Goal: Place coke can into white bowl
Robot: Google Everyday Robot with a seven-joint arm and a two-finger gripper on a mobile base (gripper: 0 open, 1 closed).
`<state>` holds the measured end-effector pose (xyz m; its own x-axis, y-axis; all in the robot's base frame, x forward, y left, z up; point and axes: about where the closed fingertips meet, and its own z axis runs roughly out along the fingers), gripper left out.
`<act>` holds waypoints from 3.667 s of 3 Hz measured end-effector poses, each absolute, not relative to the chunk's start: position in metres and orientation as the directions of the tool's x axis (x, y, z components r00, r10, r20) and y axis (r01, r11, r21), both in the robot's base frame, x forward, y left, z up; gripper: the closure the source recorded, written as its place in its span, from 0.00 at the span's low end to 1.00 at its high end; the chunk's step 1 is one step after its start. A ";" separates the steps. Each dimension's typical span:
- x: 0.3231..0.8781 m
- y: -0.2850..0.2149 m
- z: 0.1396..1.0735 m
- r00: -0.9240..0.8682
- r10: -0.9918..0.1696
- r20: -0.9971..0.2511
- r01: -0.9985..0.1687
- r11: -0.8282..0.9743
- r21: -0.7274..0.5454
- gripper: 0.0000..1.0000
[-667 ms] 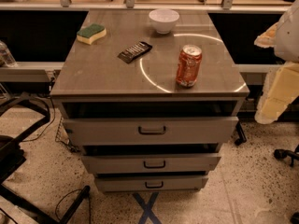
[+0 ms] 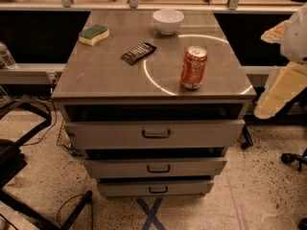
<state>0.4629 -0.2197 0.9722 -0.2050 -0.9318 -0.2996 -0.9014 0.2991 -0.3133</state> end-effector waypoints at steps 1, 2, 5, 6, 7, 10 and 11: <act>0.491 -0.235 0.951 -0.206 -0.862 -0.463 -0.862 0.384 -0.331 0.00; 0.561 -0.242 0.931 -0.147 -0.667 -0.730 -0.811 0.505 -0.297 0.00; 0.629 -0.223 0.904 -0.080 -0.170 -0.982 -0.847 0.531 -0.023 0.00; 0.630 -0.221 0.902 -0.082 -0.154 -0.985 -0.850 0.527 -0.012 0.00; 0.634 -0.214 0.897 -0.063 -0.141 -0.988 -0.853 0.522 -0.020 0.00; 0.653 -0.160 0.880 0.053 -0.106 -0.993 -0.911 0.403 -0.092 0.00; 0.647 -0.149 0.887 0.035 -0.132 -0.991 -0.906 0.414 -0.087 0.13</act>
Offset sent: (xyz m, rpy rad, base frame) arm 0.1706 -0.0207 -0.0580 0.9487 -0.2437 -0.0908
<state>0.6472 -0.1487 0.8868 0.0347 -0.1316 -0.9907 -0.9061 0.4141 -0.0867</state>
